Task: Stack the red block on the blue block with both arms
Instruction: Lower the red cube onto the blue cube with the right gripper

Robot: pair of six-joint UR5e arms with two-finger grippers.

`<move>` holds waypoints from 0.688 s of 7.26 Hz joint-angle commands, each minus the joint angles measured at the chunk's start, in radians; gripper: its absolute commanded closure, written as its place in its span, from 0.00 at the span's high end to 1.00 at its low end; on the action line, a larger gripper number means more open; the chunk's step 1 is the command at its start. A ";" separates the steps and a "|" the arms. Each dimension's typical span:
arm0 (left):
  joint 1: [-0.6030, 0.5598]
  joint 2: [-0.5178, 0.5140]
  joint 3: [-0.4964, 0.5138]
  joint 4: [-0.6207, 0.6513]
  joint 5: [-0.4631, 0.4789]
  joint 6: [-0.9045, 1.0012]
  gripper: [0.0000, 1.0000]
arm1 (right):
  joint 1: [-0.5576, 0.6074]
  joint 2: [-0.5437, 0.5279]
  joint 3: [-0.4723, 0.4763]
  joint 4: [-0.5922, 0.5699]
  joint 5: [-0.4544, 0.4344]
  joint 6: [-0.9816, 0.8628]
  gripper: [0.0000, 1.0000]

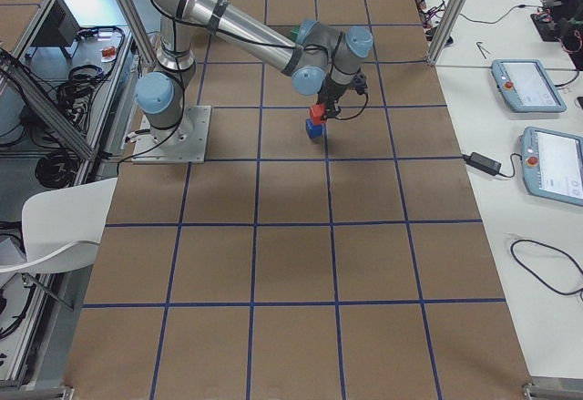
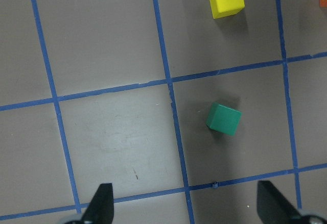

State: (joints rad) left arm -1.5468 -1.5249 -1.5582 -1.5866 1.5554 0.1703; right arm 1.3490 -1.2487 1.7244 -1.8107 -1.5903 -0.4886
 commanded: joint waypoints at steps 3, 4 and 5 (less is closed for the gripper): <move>0.001 -0.001 0.001 0.002 0.000 0.000 1.00 | -0.001 0.009 0.020 -0.033 -0.019 0.001 0.02; 0.001 -0.001 0.003 0.002 0.000 0.000 1.00 | -0.001 0.009 0.021 -0.033 -0.020 0.001 0.11; 0.001 -0.001 0.003 0.002 0.000 0.000 1.00 | -0.001 0.008 0.032 -0.035 -0.020 0.002 0.17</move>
State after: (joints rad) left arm -1.5463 -1.5261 -1.5560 -1.5846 1.5554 0.1703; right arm 1.3484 -1.2402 1.7474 -1.8433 -1.6081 -0.4876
